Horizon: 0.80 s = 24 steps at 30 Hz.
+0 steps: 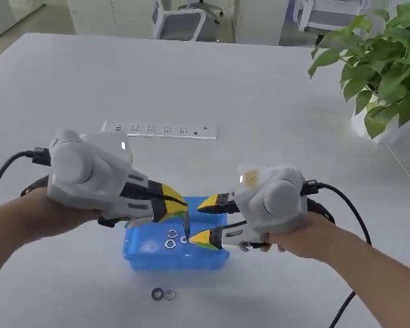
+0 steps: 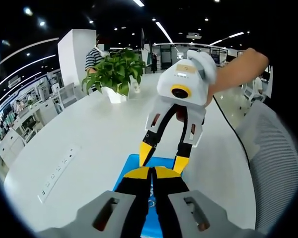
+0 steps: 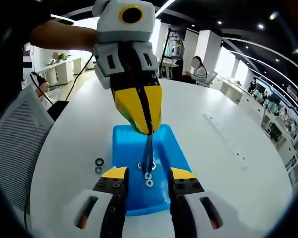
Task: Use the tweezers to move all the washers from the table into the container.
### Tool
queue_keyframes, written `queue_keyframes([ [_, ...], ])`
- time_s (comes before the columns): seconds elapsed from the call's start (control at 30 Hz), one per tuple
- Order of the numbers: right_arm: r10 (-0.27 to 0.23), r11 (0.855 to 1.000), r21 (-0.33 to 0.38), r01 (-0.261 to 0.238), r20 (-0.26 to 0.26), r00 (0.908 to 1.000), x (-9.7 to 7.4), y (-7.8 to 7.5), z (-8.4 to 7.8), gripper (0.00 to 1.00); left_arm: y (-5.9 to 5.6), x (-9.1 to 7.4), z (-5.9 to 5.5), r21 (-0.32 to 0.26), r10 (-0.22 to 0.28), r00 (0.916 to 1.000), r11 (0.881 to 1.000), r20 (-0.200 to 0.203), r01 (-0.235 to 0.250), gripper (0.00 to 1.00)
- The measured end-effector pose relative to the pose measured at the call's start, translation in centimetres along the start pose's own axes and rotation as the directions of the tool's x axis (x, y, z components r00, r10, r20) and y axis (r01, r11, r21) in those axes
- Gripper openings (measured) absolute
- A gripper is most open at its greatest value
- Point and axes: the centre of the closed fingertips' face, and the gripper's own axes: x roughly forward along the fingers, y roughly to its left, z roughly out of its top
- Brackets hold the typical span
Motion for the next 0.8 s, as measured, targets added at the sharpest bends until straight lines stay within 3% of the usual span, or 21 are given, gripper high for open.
queue_keyframes([
  [0.13,-0.019,0.999,0.027,0.019,0.004,0.9998,-0.8,0.3,-0.1,0.38,0.0,-0.7,0.7,-0.028,0.007,0.9997,1.000,0.022,-0.007,0.05],
  [0.53,-0.078,0.994,0.075,0.079,-0.020,0.9968,-3.3,1.8,-0.7,0.52,-0.4,-2.8,2.2,-0.043,0.038,0.9986,0.998,0.038,-0.036,0.05],
  [0.8,-0.104,0.988,0.116,0.104,-0.007,0.9945,-4.3,3.2,-0.6,0.59,-1.3,-3.8,2.4,-0.038,0.032,0.9988,0.999,0.038,-0.030,0.05],
])
